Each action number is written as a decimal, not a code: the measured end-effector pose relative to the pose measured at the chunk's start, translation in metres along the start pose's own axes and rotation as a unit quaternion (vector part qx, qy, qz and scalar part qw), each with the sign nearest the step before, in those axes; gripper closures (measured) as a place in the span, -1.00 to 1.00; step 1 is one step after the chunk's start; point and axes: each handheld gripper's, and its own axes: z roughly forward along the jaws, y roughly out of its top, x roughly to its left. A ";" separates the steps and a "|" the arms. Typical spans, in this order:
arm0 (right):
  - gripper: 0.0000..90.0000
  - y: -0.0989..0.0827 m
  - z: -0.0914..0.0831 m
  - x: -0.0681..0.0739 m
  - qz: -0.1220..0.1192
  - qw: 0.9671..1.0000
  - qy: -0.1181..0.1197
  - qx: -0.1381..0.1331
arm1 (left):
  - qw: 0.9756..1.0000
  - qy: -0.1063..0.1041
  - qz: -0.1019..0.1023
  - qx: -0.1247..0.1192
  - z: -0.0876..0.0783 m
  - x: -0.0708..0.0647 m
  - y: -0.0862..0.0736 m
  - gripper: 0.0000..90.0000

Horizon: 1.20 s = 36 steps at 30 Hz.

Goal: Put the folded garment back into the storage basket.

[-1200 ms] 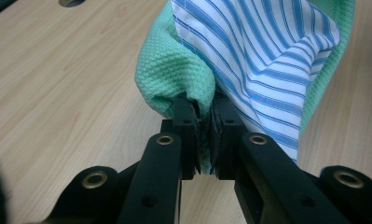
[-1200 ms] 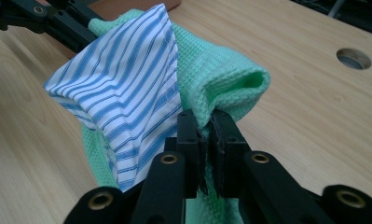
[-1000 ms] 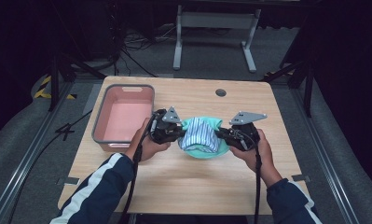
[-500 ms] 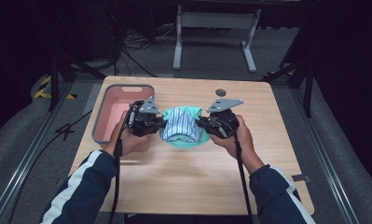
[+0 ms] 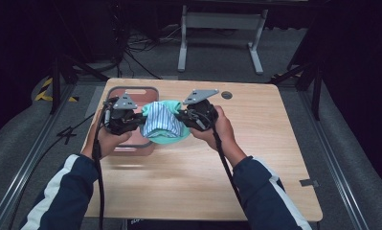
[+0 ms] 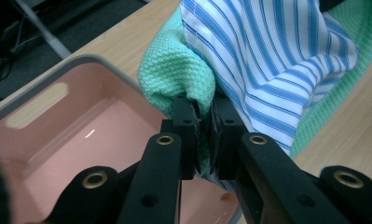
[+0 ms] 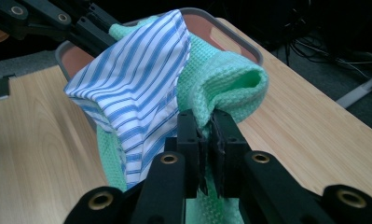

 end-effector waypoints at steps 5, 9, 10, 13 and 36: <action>0.85 0.016 0.019 0.010 -0.012 1.000 0.010 0.001 | 1.000 0.017 -0.014 -0.001 -0.013 0.016 -0.009 0.84; 0.85 0.025 0.033 0.015 -0.012 1.000 0.021 0.001 | 0.999 0.030 -0.025 0.001 -0.021 0.027 -0.017 0.84; 0.85 0.027 0.037 0.016 -0.012 1.000 0.023 0.000 | 0.999 0.035 -0.024 0.003 -0.023 0.030 -0.018 0.84; 0.85 0.034 0.050 0.019 -0.011 1.000 0.029 0.001 | 0.998 0.045 -0.031 0.007 -0.027 0.039 -0.026 0.84; 0.84 0.043 0.125 0.040 -0.007 0.998 0.053 0.035 | 0.994 0.082 -0.052 0.046 -0.019 0.073 -0.060 0.84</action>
